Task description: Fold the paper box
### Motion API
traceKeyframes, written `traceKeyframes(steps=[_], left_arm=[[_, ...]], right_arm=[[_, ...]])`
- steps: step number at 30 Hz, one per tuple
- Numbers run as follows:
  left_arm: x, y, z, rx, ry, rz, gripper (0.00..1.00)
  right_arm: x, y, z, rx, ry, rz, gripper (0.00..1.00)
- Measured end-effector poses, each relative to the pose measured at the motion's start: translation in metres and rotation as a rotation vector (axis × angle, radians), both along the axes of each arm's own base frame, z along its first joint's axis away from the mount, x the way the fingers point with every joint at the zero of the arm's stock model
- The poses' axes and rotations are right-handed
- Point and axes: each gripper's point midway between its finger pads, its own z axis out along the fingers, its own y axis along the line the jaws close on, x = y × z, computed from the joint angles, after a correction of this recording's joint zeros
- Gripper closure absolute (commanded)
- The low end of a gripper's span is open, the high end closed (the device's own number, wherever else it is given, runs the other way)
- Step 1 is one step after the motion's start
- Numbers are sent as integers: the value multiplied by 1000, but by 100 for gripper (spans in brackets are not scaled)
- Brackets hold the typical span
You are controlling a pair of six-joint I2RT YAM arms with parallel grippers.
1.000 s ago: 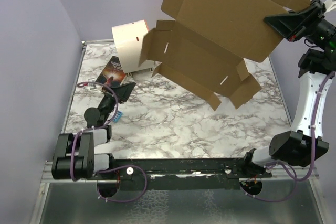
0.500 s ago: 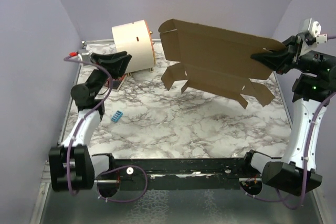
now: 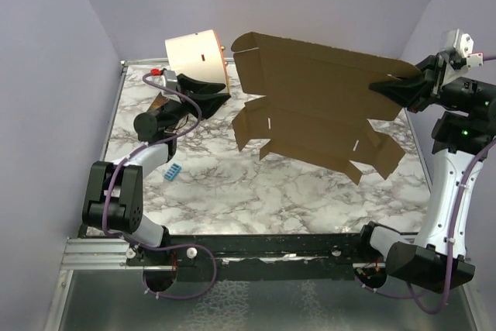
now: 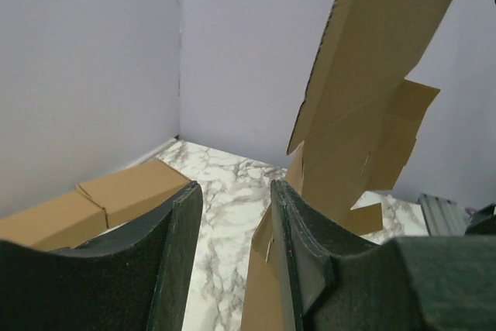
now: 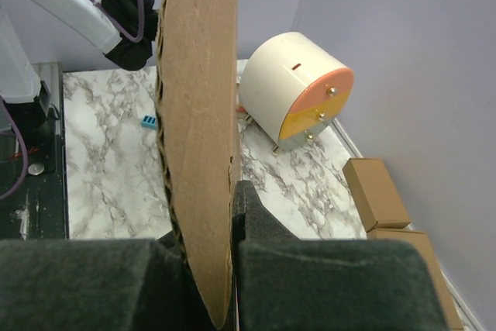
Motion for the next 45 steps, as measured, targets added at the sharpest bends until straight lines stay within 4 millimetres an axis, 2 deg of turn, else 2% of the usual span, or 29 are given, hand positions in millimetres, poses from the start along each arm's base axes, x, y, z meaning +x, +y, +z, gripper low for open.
traceKeyframes(steps=[3,6,11,16,19,24,33,45], left_arm=[[-2,-14,5,47,-94,-2,57],[3,-20,-2,89,-123,14,58],[15,-11,-18,108,-90,56,56],[13,-1,-43,96,-26,91,54],[11,1,-57,96,13,103,49],[2,5,-71,76,47,130,46],[-13,6,-76,51,100,105,44],[-30,-6,-82,86,114,10,39]], right_arm=[[-1,5,-1,4,11,22,99],[0,10,-4,8,21,54,99],[12,11,-11,21,59,78,99],[18,16,-19,28,84,108,99],[20,21,-23,28,90,135,99],[31,26,-33,38,127,171,99],[41,40,-43,42,161,235,99],[43,49,-33,32,135,273,99]])
